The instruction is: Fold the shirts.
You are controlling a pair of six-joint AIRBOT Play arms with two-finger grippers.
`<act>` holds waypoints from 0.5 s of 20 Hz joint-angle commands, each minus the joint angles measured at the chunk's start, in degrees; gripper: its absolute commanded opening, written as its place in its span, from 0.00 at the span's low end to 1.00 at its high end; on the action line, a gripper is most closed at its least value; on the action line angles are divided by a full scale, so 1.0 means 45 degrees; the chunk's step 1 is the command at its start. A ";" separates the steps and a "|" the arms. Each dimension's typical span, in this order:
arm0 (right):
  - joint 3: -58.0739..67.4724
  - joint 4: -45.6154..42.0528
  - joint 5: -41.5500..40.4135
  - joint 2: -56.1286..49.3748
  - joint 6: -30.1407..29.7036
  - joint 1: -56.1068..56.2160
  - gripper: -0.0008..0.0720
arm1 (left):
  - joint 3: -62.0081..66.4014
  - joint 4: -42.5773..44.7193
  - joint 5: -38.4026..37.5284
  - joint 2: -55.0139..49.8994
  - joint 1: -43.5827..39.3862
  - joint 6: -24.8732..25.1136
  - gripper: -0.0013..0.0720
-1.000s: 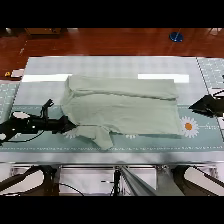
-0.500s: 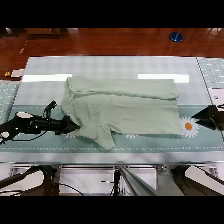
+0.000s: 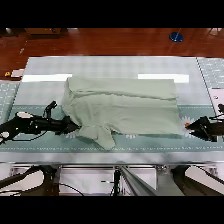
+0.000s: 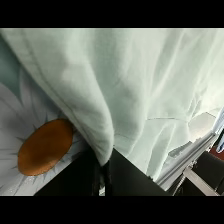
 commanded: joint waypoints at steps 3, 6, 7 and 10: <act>-0.1268 -0.0015 -0.1311 0.0000 0.0165 0.0223 0.65 | 0.0015 0.1234 0.0962 -0.0005 -0.0005 0.0063 0.07; -0.2244 0.0607 -0.3045 0.0000 0.0398 0.1268 0.63 | 0.0034 0.1234 0.0879 -0.0005 -0.0005 0.0063 0.07; -0.2404 0.1010 -0.3803 0.0000 0.0583 0.1724 0.53 | 0.0049 0.1234 0.0826 0.0000 -0.0005 0.0063 0.07; -0.2205 0.2730 -0.4609 0.0005 0.0481 0.2322 0.08 | 0.0049 0.1234 0.0617 0.0000 0.0039 0.0068 0.07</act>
